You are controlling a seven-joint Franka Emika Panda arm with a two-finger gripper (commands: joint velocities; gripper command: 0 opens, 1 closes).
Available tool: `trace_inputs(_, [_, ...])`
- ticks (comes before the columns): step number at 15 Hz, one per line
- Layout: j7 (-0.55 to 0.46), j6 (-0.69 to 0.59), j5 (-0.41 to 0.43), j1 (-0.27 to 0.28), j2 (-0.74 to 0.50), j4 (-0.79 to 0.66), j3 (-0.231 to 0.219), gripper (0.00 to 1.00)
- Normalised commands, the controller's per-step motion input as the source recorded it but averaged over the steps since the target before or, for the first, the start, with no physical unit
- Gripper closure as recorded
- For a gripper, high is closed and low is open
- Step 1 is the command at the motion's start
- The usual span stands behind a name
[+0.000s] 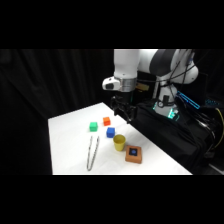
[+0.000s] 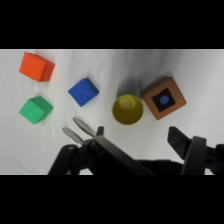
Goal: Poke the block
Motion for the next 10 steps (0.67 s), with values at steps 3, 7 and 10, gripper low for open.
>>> trace_inputs(3, [0.14,0.17,-0.061,0.081,-0.20,-0.21,0.087,0.43])
trace_inputs(7, [0.11,0.20,-0.078,0.060,-0.15,-0.18,0.065,0.77])
trace_inputs(10, [0.08,0.29,-0.079,0.042,-0.08,-0.16,0.043,0.97])
